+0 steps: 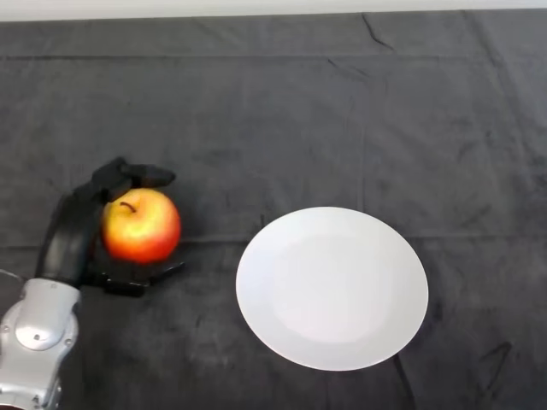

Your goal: Move the apple to the plate

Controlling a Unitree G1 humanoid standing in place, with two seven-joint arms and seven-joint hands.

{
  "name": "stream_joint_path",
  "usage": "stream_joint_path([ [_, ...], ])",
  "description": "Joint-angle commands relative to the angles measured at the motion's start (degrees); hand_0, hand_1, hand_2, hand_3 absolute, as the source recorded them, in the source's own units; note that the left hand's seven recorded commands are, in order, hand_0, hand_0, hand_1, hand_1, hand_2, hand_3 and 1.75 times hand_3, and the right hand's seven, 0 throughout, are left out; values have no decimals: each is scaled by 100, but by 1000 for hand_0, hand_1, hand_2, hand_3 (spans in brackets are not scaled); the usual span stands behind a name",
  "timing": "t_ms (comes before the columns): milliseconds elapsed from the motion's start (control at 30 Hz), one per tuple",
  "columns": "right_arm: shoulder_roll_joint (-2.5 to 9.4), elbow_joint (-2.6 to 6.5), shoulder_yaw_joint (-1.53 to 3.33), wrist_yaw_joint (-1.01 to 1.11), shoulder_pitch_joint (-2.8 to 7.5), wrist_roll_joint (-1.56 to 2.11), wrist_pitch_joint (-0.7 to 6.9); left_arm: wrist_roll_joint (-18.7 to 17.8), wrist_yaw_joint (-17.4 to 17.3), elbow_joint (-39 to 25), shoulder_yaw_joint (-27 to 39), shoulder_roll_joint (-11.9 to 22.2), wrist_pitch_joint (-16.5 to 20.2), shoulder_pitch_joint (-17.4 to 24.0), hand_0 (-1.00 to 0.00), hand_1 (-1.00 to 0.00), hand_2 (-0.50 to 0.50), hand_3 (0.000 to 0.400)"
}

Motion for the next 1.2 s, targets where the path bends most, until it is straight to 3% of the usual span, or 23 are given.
stream_joint_path([
  [33, -66, -131, -86, -35, -28, 113, -30, 155, 186, -316, -140, -14, -136, 297, -1000, -1000, 0, 400],
  [267, -63, -139, -85, -39, -25, 115, -29, 383, 627, -511, -743, -151, -179, 259, -1000, -1000, 0, 400],
  [600, -64, -140, -85, -42, -24, 118, -27, 405, 949, -470, -1576, -198, -225, 112, -1000, -1000, 0, 400],
  [1200, -70, -129, -86, -41, -28, 123, -23, 186, 1059, -277, -2573, -109, -354, -162, -1000, -1000, 0, 400],
])
